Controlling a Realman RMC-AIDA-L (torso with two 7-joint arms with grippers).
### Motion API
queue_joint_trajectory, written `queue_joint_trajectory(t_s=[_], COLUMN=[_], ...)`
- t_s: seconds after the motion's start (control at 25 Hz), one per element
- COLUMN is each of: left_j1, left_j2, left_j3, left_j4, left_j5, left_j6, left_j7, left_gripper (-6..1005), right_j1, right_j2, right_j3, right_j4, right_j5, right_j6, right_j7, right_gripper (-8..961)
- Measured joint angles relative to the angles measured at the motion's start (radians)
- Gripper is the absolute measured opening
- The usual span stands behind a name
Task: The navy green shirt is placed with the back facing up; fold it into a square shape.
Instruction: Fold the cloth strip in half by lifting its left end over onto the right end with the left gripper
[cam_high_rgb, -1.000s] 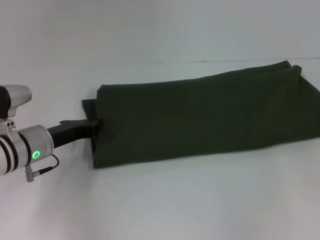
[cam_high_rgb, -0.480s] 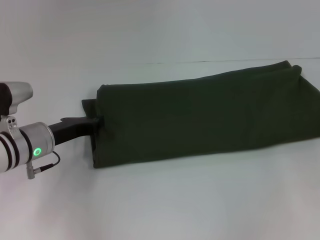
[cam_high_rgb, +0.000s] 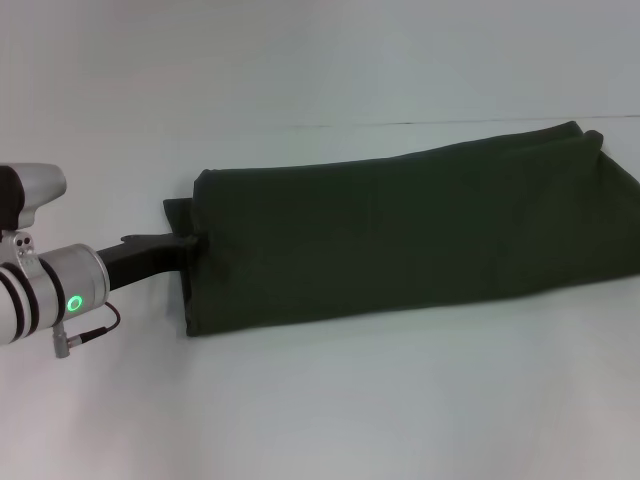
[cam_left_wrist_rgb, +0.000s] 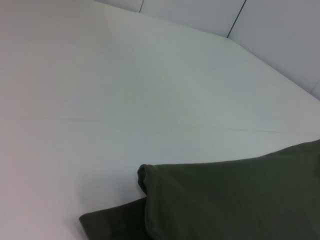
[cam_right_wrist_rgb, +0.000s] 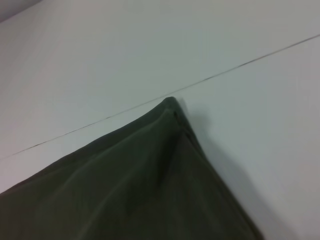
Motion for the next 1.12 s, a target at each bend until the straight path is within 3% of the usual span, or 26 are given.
queue_joint_trajectory(t_s=[0.24,0.32,0.52,0.76,1.12], left_j1=[0.0,0.0,0.0,0.008,0.019], left_j2=[0.0,0.0,0.0,0.0,-0.001], left_j3=[0.0,0.0,0.0,-0.004,-0.002], left_j4=[0.0,0.0,0.0,0.007,0.022], left_j5=[0.0,0.0,0.0,0.0,-0.001], left_j6=[0.0,0.0,0.0,-0.001,0.003], left_j7=[0.0,0.0,0.0,-0.001,-0.004], left_gripper=[38,42,54,67,88], right_j1=[-0.006,-0.01,-0.015,-0.026,-0.047], right_j2=[0.0,0.0,0.0,0.0,0.0], right_j3=[0.009,0.01,0.011,0.033,0.05], right_j4=[-0.004,-0.005,-0.007,-0.008,-0.01], right_j5=[0.014,0.019,0.019,0.019,0.037], right_j6=[-0.019,-0.025,-0.027,-0.024,-0.029], right_j7=[0.0,0.0,-0.002,-0.002,-0.006], right_gripper=[599,398,158,9,9])
